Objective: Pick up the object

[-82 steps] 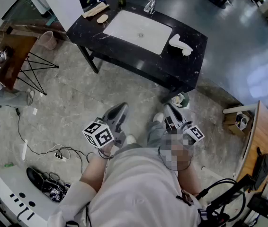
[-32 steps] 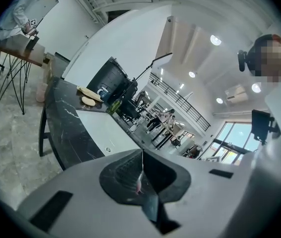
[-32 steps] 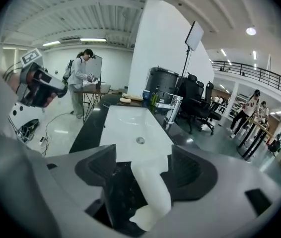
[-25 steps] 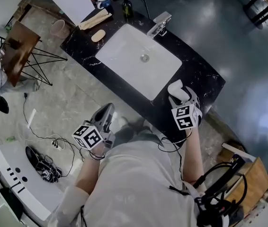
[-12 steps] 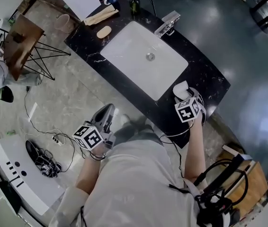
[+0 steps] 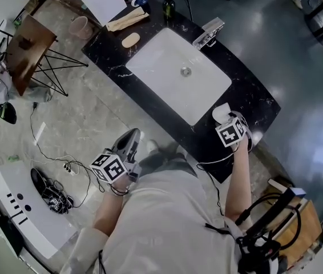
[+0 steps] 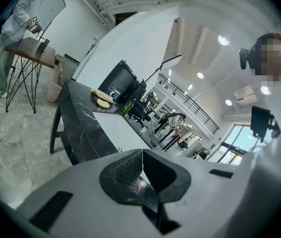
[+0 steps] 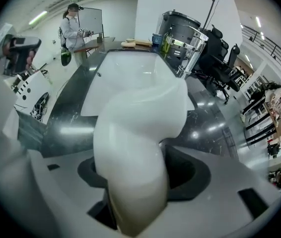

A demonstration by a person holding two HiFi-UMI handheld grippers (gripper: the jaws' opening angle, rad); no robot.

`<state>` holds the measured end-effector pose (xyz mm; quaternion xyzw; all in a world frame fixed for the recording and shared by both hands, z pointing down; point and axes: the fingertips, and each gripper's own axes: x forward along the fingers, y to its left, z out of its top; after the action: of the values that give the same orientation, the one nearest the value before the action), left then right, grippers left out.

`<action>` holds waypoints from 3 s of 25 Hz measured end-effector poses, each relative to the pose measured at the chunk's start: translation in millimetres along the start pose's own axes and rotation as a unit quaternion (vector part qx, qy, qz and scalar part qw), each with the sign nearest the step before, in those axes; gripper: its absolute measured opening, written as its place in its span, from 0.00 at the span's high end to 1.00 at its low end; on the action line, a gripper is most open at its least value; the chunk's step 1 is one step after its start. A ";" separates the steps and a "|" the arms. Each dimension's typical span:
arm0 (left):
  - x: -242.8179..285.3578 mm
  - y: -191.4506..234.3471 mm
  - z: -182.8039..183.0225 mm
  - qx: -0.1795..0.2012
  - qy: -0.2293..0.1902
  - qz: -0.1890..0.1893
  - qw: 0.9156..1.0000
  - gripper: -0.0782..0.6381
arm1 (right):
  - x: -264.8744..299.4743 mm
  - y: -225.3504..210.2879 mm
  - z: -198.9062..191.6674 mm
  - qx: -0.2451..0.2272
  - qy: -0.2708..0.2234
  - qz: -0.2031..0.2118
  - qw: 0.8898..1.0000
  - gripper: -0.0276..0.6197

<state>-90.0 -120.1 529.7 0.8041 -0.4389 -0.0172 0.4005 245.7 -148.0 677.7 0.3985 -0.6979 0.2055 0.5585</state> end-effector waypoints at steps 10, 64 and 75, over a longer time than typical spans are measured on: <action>-6.8 8.7 9.1 0.000 -0.007 0.002 1.000 0.88 | -1.7 4.7 10.4 0.008 0.006 0.007 1.000 0.59; 37.8 -32.0 41.4 -0.014 0.009 -0.135 0.991 0.88 | -244.3 114.9 197.4 0.349 -0.536 0.520 0.566 0.66; 35.7 -33.4 44.9 -0.020 0.010 -0.147 0.989 0.88 | -237.8 107.5 188.7 0.373 -0.541 0.499 0.565 0.66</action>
<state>-62.0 -164.3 488.8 0.8520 -0.3115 -0.0768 0.4138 59.0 -144.2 415.4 0.1961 -0.8186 0.4393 -0.3136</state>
